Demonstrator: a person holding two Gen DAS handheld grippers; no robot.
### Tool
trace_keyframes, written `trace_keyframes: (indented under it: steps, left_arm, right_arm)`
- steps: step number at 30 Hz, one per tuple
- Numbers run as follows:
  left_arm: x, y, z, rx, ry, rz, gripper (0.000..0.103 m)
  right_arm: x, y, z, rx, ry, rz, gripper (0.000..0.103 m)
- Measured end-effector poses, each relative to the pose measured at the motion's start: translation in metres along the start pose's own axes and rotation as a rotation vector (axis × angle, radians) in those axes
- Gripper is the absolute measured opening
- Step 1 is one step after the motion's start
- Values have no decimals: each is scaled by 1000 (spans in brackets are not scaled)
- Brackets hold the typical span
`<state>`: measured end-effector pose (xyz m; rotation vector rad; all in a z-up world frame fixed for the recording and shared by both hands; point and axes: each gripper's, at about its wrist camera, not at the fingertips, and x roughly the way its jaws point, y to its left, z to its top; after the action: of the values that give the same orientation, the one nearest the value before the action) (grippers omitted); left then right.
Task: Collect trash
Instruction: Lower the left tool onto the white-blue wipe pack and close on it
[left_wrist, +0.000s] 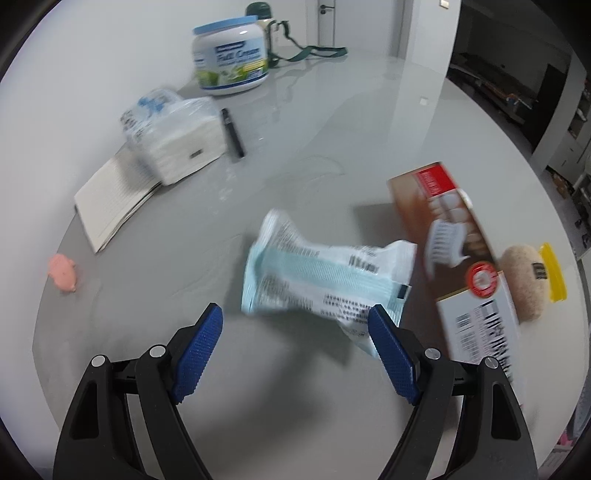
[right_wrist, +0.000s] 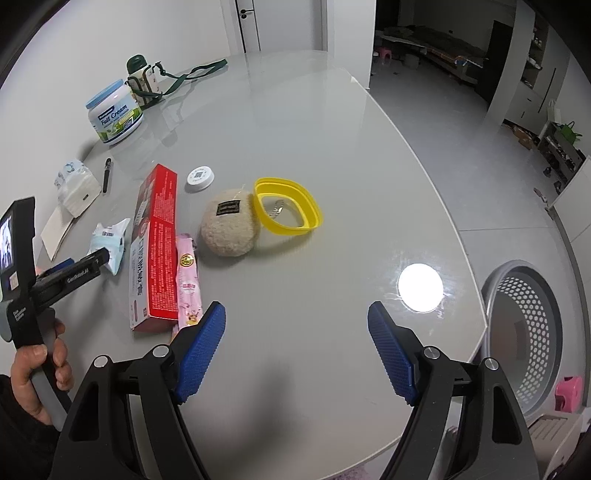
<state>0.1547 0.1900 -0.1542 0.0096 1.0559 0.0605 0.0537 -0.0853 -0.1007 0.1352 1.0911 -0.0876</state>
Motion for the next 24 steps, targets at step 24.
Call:
trace_keyframes:
  steps: [24]
  left_arm:
    - [-21, 21, 27, -38, -31, -11, 81]
  right_arm:
    - [45, 39, 5, -58, 49, 98, 76]
